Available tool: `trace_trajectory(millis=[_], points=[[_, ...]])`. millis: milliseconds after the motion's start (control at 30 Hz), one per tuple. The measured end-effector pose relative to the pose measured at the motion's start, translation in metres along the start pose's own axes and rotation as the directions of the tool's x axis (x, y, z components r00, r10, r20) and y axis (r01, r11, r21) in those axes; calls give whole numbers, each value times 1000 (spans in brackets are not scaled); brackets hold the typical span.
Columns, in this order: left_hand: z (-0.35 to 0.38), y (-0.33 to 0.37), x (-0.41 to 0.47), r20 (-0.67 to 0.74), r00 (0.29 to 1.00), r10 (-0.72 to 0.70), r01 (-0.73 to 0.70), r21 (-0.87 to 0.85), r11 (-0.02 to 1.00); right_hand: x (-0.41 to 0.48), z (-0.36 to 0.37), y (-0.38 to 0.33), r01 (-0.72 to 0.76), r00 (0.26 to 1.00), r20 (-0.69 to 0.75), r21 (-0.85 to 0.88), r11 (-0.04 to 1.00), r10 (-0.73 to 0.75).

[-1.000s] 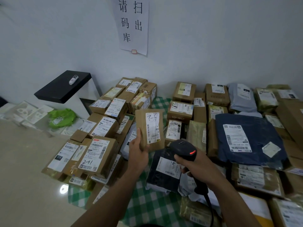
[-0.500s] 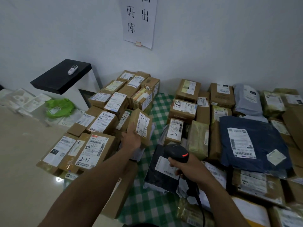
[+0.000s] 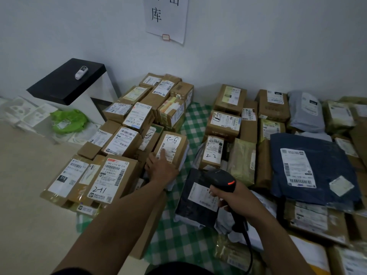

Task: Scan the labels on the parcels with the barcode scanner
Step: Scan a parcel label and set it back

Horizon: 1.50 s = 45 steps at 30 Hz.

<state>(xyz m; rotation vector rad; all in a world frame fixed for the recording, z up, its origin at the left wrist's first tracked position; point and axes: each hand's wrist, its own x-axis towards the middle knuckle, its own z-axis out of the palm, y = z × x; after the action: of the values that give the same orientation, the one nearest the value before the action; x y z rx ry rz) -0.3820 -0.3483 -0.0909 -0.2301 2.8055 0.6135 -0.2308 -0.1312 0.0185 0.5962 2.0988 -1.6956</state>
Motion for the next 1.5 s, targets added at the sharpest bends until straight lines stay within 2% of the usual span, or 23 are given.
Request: trace_trajectory(millis=[100,233,300,367,433,600,800,967,1167,1267,1400,1500], points=[[-1,-5,-4,-26,999,-23,24,53,998,1,-4,1,7,1000,-8,21,1000,-7],[6,-3,-16,14,996,-85,84,71,994,2,-10,4,8,999,-41,67,998,-5],[13,11,-28,-19,999,27,-28,-17,999,1,-14,6,10,998,-57,98,995,-4],[21,30,-37,-61,973,222,-229,-176,957,-2,-18,8,13,997,-83,108,994,-4],[29,52,-40,-24,958,286,-276,-353,894,-5,-23,9,21,993,-114,128,992,-6],[36,107,-34,208,957,201,-13,-664,748,-12,-34,13,22,984,-178,142,990,4],[52,125,-18,326,942,79,200,-733,650,-17,-41,25,-3,976,-216,145,989,35],[62,103,-30,339,930,140,198,-785,587,-17,-42,32,-18,975,-218,161,987,53],[73,87,-21,365,899,243,125,-746,655,-11,-44,32,-38,970,-230,157,987,74],[70,86,-21,349,885,309,109,-800,590,-10,-44,31,-33,969,-236,166,986,72],[59,83,-31,354,870,343,184,-879,441,-10,-43,28,-12,966,-251,170,985,55],[50,73,-52,321,879,353,175,-905,388,-11,-37,22,26,955,-294,174,984,27]])
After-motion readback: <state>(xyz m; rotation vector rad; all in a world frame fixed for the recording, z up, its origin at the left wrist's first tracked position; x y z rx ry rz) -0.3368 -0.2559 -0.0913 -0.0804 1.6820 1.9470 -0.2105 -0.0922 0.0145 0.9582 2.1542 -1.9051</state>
